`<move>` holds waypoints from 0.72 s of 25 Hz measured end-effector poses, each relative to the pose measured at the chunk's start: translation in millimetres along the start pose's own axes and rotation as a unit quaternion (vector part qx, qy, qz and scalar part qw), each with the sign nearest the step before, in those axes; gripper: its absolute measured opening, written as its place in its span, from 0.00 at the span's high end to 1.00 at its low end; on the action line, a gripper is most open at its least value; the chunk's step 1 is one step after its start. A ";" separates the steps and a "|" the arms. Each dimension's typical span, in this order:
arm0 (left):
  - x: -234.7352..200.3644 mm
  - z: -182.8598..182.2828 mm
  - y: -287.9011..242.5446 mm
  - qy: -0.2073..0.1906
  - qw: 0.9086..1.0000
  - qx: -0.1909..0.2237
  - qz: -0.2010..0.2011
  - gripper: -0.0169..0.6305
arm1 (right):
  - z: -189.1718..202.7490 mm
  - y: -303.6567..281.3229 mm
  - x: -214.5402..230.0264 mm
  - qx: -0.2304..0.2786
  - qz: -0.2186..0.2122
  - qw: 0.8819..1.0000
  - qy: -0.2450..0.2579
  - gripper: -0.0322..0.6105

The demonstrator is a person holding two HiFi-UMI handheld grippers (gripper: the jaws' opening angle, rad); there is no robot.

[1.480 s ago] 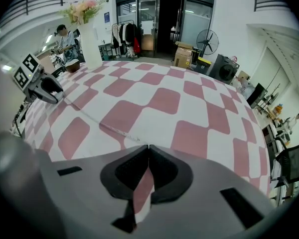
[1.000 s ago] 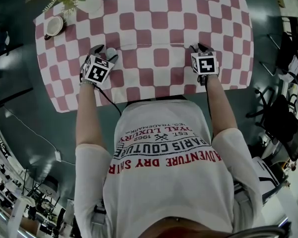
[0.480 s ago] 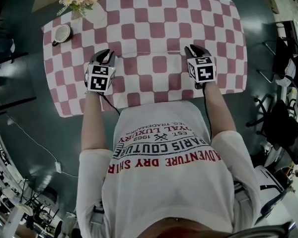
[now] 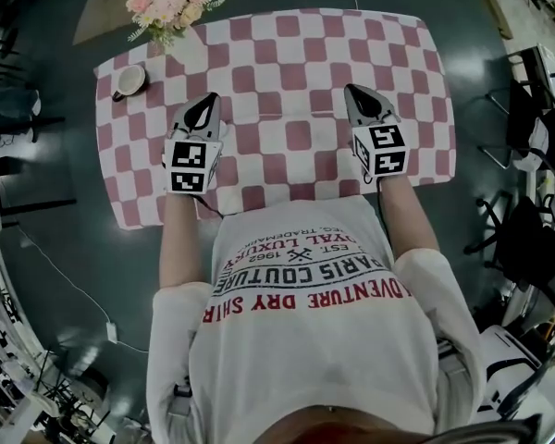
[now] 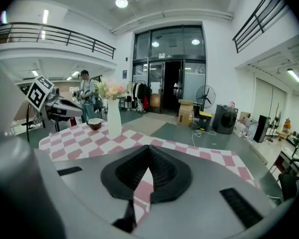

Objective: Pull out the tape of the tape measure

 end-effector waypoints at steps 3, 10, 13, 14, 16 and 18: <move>-2.7 -28.3 14.1 -0.019 0.998 0.056 -0.020 0.95 | -17.7 10.4 -10.0 0.042 -0.010 0.999 0.013 0.91; -0.3 -69.9 42.9 -0.031 0.987 0.153 -0.045 0.95 | -50.4 33.0 -29.8 0.122 -0.044 0.991 0.032 0.91; 1.2 -77.4 50.6 -0.020 0.983 0.177 -0.048 0.95 | -59.8 40.9 -35.9 0.151 -0.060 0.986 0.030 0.91; 1.2 -78.6 52.2 -0.017 0.982 0.181 -0.051 0.95 | -61.8 42.7 -37.4 0.159 -0.065 0.985 0.029 0.91; 0.9 -79.8 54.1 -0.011 0.980 0.188 -0.057 0.95 | -63.7 44.8 -39.2 0.169 -0.069 0.983 0.026 0.91; 0.9 -80.0 55.1 -0.007 0.979 0.192 -0.060 0.95 | -63.2 45.0 -40.0 0.172 -0.070 0.982 0.025 0.91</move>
Point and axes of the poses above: the fingertips, and each gripper's own axes: y backward along the fingers, x to its right, z out of its underside, the point moved 5 cm from there along y, backward along the fingers, and after that the axes turned 10 degrees about -y, right-handed, at the moved point
